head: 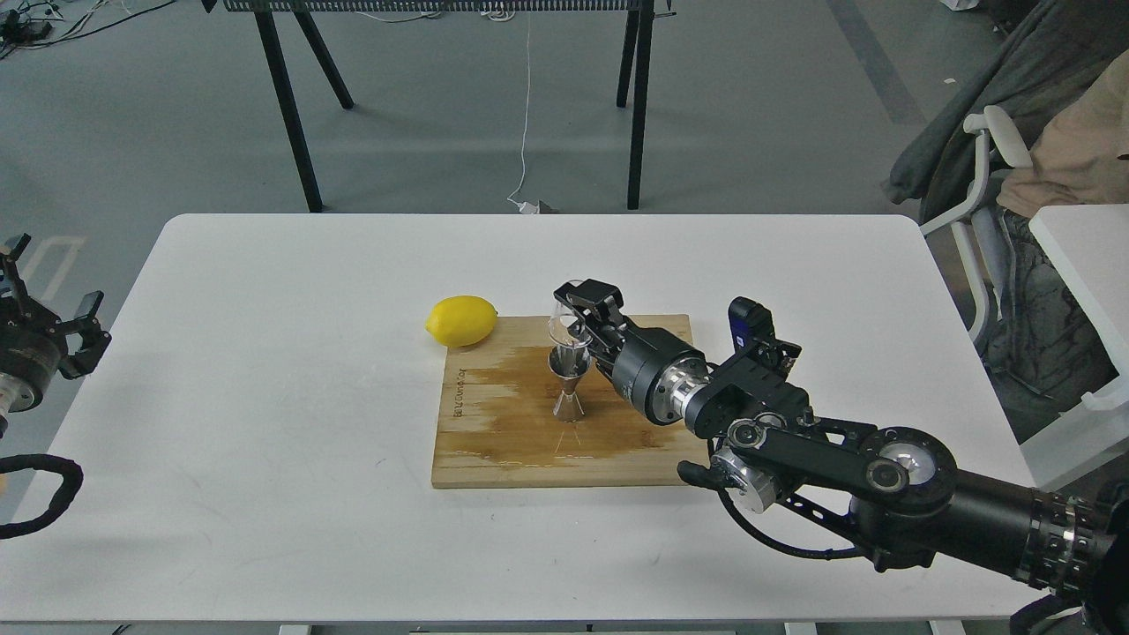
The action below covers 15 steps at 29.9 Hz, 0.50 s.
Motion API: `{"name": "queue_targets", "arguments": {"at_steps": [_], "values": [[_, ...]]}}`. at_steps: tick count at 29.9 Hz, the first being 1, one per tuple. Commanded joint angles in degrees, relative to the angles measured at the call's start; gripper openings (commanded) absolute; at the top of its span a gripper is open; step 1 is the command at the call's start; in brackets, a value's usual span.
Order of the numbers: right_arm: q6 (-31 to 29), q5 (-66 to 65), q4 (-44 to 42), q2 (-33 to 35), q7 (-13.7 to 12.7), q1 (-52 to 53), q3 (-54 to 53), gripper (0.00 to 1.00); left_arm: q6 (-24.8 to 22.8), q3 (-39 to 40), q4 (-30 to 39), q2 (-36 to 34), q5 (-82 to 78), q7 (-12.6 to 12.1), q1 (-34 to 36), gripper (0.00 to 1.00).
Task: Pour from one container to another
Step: 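Tilt the glass cup with the right gripper to pour into the jigger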
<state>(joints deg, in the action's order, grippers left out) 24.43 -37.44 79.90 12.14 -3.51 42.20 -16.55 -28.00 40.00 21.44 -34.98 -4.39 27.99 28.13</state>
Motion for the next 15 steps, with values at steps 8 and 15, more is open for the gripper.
{"name": "queue_targets", "arguments": {"at_steps": [8, 15], "values": [[0.0, -1.6, 0.0, 0.1, 0.0, 1.7, 2.9, 0.43, 0.0, 0.0, 0.0, 0.0, 0.0, 0.0, 0.0, 0.97], [0.0, -3.6, -0.1, 0.9, 0.0, 2.4, 3.9, 0.43, 0.0, 0.1, 0.0, 0.0, 0.0, 0.0, 0.0, 0.97]]}}
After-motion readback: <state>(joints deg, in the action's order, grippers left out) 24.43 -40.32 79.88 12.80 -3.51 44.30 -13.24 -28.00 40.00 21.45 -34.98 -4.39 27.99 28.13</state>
